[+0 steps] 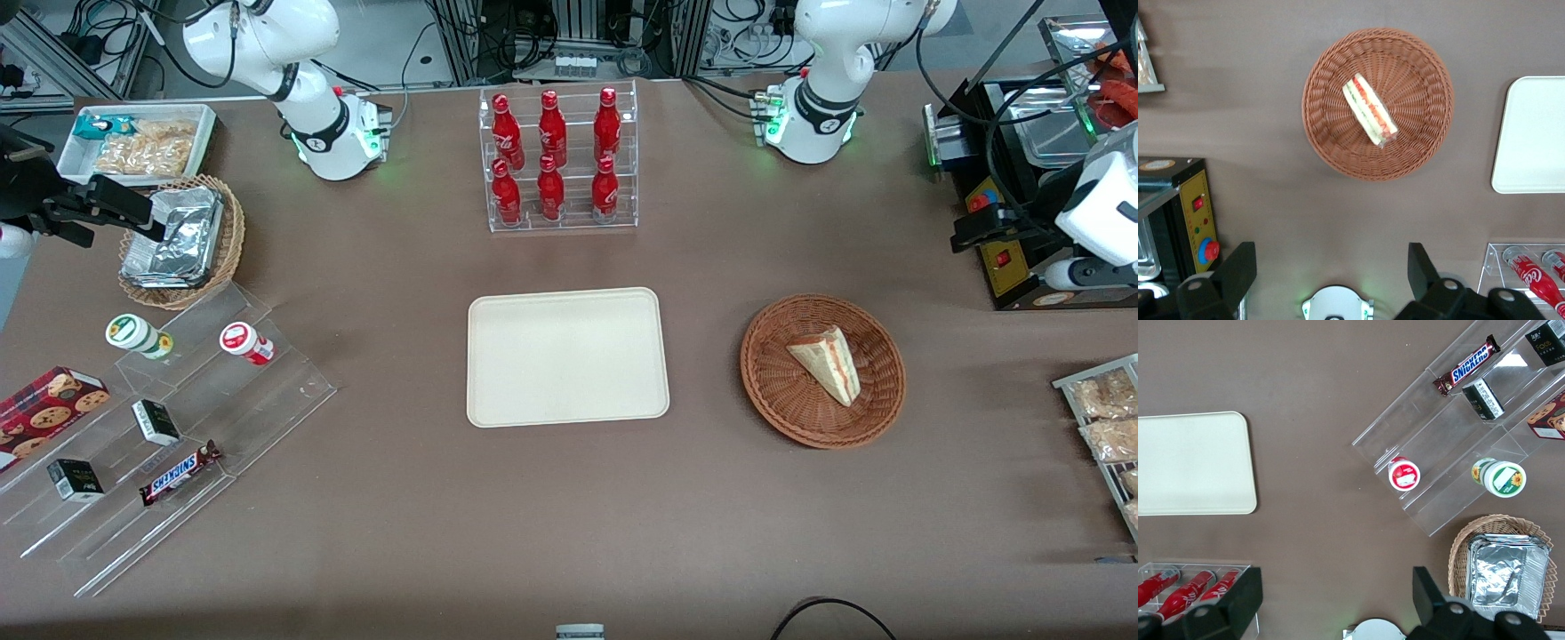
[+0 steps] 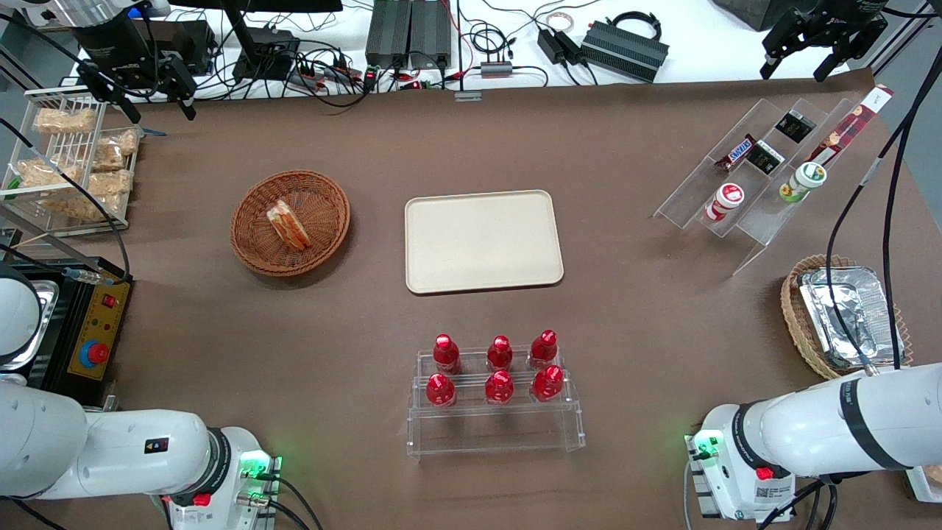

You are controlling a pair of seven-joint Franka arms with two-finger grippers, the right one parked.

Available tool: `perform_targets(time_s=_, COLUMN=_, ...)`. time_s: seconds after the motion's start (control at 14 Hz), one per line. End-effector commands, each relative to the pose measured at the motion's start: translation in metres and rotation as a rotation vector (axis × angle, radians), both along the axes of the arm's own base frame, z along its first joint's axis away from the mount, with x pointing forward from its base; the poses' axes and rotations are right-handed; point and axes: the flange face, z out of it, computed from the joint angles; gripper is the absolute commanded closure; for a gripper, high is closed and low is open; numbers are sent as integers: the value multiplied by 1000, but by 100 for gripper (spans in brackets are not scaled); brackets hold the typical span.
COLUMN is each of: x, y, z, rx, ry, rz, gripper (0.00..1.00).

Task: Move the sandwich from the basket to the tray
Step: 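Move the left gripper over the wrapped sandwich in the wicker basket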

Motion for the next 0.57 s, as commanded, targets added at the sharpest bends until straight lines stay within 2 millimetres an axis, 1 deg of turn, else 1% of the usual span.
perform_targets(time_s=0.0, x=3, y=-9, z=-5, rx=12, ry=-6, rz=-10, gripper=0)
perform_targets(time_s=0.14, x=5, y=-12, z=-15, rx=14, ry=14, rz=-12, gripper=0)
perform_targets(time_s=0.21, x=5, y=-14, z=-27, rx=16, ry=29, rz=-18, gripper=0)
perform_targets(time_s=0.29, x=6, y=-18, z=-41, rx=16, ry=46, rz=-25, gripper=0)
perform_targets(time_s=0.43, x=9, y=-20, z=-78, rx=16, ry=68, rz=-28, gripper=0)
perform_targets(time_s=0.5, x=9, y=-27, z=-98, rx=16, ry=60, rz=-40, gripper=0)
